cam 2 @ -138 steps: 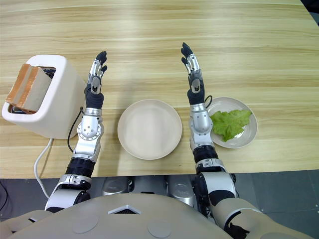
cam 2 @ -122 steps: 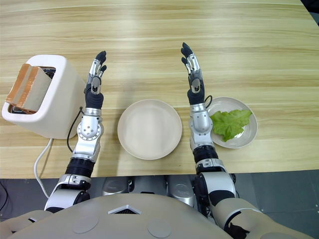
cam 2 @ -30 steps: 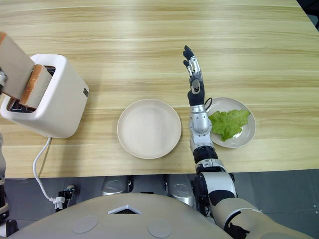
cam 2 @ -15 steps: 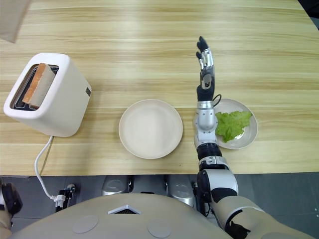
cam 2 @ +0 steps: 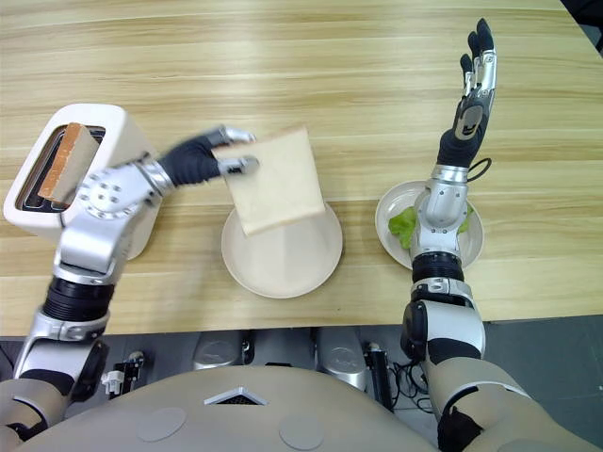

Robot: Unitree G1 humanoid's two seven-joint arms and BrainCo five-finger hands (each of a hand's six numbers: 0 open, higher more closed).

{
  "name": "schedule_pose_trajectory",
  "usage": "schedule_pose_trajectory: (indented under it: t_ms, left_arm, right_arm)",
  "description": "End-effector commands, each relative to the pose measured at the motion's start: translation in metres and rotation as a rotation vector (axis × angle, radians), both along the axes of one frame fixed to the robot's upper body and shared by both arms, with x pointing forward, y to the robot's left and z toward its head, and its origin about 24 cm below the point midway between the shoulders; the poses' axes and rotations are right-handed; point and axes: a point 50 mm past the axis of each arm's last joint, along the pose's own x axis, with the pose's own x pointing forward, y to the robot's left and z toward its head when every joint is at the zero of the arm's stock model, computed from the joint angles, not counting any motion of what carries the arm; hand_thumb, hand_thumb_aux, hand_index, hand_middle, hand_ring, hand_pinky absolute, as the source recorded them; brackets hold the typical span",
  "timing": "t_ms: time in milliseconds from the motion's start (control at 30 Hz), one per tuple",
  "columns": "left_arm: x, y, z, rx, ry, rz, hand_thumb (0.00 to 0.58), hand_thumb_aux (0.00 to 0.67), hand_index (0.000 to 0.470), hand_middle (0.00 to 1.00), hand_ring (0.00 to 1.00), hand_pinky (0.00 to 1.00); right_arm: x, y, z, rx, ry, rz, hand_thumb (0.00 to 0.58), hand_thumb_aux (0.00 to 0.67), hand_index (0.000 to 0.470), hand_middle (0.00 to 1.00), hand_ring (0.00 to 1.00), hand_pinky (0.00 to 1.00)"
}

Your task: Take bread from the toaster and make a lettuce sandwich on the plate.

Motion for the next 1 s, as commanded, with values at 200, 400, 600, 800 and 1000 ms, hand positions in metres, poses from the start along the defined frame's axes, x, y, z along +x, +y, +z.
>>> schedule_pose_trajectory:
  t_ms: [200,400,600,800,1000]
  left_arm:
    - [-0.004,-0.007,-0.062,0.249,0.052,-0.058,0.58,0.67,0.46,1.0,1.0,1.0]
    - [-0.006,-0.011,-0.083,0.306,0.055,-0.064,0.58,0.67,0.46,1.0,1.0,1.0]
    - [0.0,-0.013,-0.085,0.39,-0.028,-0.084,0.0,0.0,0.0,1.0,1.0,1.0]
    - [0.016,-0.002,-0.071,0.471,-0.155,0.0,0.0,0.0,0.0,0.0,0.0,0.0]
    - [0.017,0.009,-0.053,0.506,-0.217,0.021,0.0,0.0,0.0,0.0,0.0,0.0]
  right_arm:
    - [-0.008,-0.009,-0.002,-0.085,0.007,-0.026,0.0,0.0,0.0,0.0,0.0,0.0]
    - [-0.01,-0.01,-0.002,-0.115,0.011,-0.024,0.0,0.0,0.0,0.0,0.0,0.0]
    - [-0.013,-0.014,-0.001,-0.174,0.021,-0.018,0.0,0.0,0.0,0.0,0.0,0.0]
    - [-0.023,-0.031,0.01,-0.277,-0.002,-0.04,0.0,0.0,0.0,0.0,0.0,0.0]
    - [-0.04,-0.054,0.015,-0.375,0.005,-0.075,0.0,0.0,0.0,0.0,0.0,0.0]
